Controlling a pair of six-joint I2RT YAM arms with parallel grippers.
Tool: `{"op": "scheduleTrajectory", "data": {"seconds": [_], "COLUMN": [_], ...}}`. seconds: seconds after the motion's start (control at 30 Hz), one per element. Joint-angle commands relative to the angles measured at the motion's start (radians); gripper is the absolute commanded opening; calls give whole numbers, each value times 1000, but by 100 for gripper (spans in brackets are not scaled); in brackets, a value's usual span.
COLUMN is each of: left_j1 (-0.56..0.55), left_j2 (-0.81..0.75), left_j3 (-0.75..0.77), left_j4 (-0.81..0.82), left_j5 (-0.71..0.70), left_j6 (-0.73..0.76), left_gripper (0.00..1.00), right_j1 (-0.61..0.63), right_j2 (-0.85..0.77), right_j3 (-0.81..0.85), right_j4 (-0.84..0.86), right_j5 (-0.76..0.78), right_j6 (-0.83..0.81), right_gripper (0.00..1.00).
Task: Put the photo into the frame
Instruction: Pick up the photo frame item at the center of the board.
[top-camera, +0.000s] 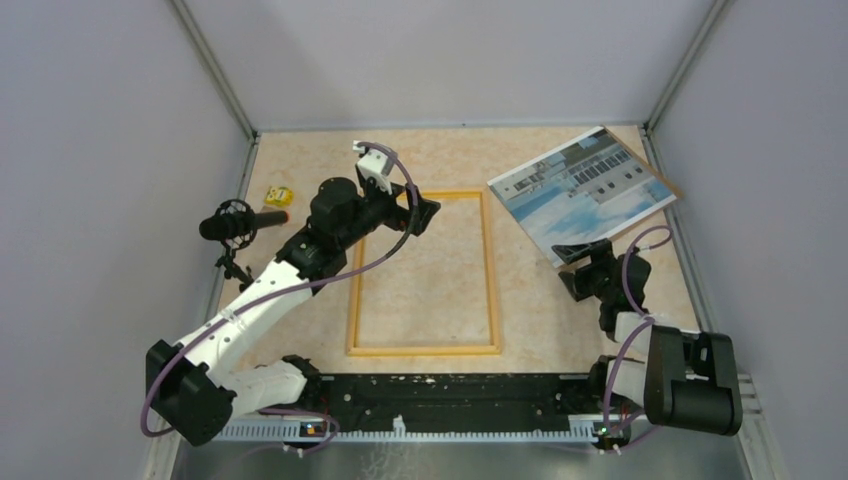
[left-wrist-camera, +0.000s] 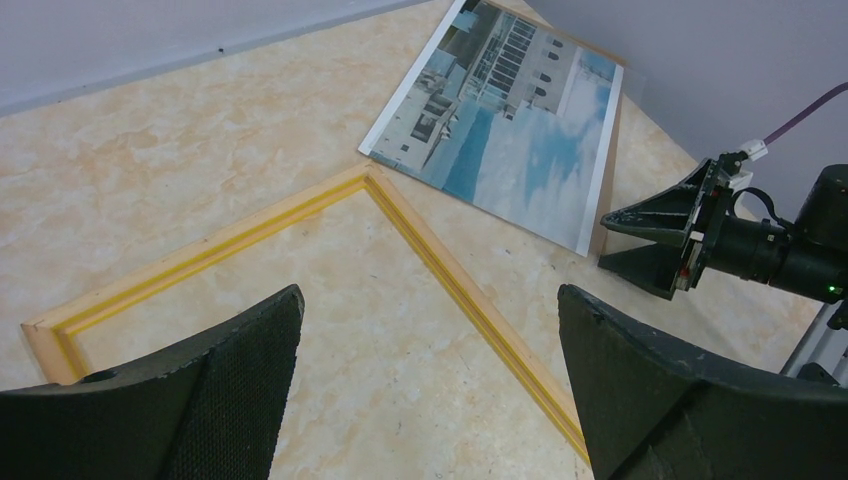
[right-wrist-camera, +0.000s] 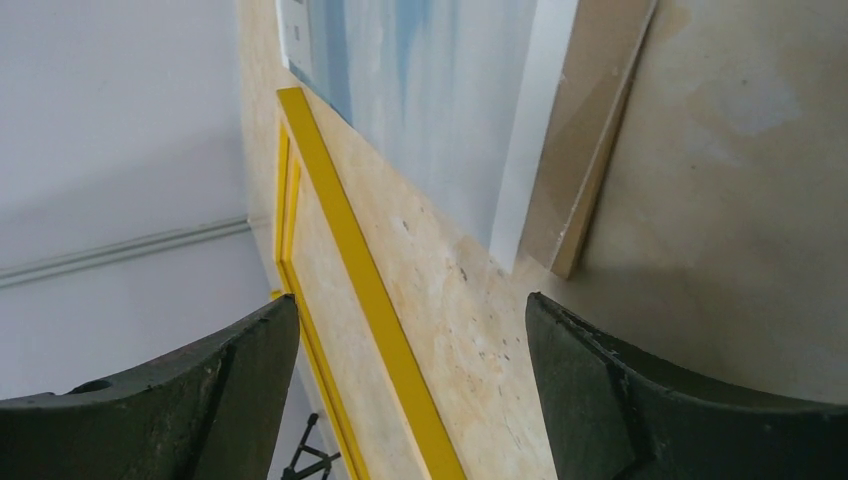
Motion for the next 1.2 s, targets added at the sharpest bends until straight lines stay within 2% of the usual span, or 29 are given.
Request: {"op": "scheduleTrajectory", "data": {"seconds": [0.0, 0.13, 0.3, 0.57, 1.17], "left_j1": [1, 2, 2, 1, 4], "left_j2": [3, 6, 8, 12, 19], "left_j3": [41, 40, 41, 43, 44], "left_j4": [22, 22, 21, 21, 18], "left_j5": [15, 16, 20, 28, 24], "left_j6": [-8, -10, -11, -16, -16], "left_gripper": [99, 99, 99, 99, 99], "right_j1": [-6, -6, -4, -4, 32], "right_j2": [-12, -36, -68, -104, 153], "right_j3": [-4, -1, 13, -22, -21], "right_j4": [117, 133, 3, -54, 227], "right_j5": [4, 9, 38, 82, 38], "right_j6": [17, 23, 25, 11, 93], "right_gripper": [81, 80, 78, 81, 78]}}
